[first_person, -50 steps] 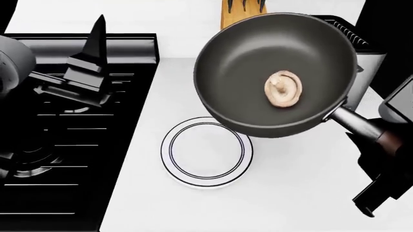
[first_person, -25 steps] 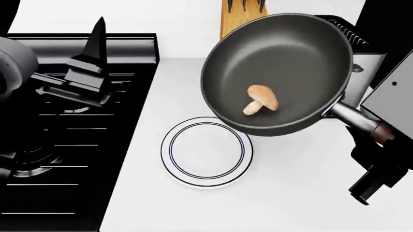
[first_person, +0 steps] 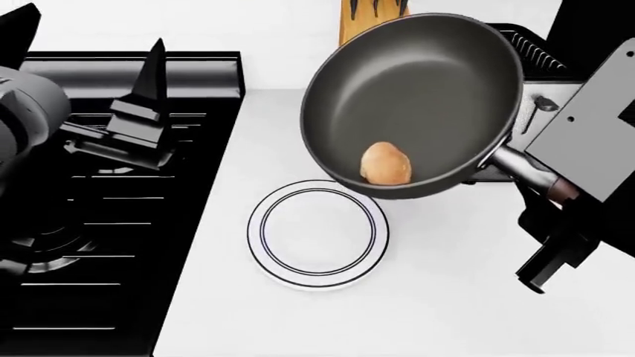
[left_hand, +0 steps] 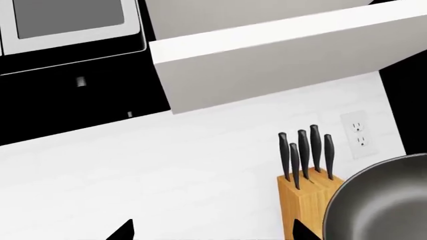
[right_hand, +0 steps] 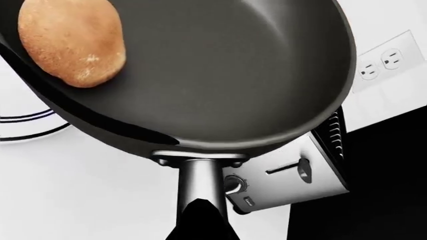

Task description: Pick up the pan and dump the vegetables in it onto the plate. Then return the pan to the stove.

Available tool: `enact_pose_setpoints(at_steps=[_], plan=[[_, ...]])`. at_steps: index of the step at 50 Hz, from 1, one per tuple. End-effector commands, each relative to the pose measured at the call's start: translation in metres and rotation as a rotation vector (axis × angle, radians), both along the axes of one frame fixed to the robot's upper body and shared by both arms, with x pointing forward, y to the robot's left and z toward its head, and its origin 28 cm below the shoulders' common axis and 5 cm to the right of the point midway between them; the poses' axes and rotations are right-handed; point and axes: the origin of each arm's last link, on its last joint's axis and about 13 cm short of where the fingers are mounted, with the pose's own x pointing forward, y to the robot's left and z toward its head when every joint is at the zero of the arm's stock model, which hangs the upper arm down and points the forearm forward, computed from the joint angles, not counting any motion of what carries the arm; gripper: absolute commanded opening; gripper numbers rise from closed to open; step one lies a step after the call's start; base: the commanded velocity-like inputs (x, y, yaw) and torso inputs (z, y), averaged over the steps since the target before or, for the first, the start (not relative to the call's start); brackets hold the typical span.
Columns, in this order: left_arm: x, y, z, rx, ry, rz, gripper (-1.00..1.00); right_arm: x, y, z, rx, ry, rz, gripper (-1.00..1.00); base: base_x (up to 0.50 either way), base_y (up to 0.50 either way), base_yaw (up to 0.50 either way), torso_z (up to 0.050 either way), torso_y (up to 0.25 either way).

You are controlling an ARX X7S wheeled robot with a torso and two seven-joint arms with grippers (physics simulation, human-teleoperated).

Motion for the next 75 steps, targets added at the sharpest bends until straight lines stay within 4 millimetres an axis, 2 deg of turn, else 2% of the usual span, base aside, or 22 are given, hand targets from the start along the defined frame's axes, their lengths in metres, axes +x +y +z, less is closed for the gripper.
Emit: enact_pose_setpoints(at_steps=[1,19,35,46,66,75], plan=[[0.002,0.002,-0.004,-0.005,0.007,0.003,1.0,0.007,0.005,0.013,-0.02,-0.111,0.007,-1.0,0.0,0.0,0.0,0.0,0.0],[-0.002,0.002,-0.002,-0.028,-0.001,-0.007,1.0,-0.002,0.005,0.018,-0.081,-0.155,0.01,-1.0,0.0,0.0,0.0,0.001,0.001],[-0.001,0.002,-0.006,-0.023,0.006,0.0,1.0,0.007,0.011,0.019,-0.196,-0.186,0.01,-1.0,0.0,0.0,0.0,0.0,0.001],[0.0,0.004,-0.007,-0.026,0.006,0.002,1.0,0.005,0.014,0.023,-0.245,-0.208,0.005,-1.0,0.0,0.0,0.0,0.0,0.001],[0.001,0.005,-0.01,-0.03,0.013,0.002,1.0,0.017,0.021,0.026,-0.312,-0.262,0.004,-1.0,0.0,0.0,0.0,0.001,0.001],[0.001,0.007,-0.013,-0.034,0.016,0.005,1.0,0.023,0.026,0.02,-0.325,-0.265,0.015,-1.0,0.0,0.0,0.0,0.0,0.0]])
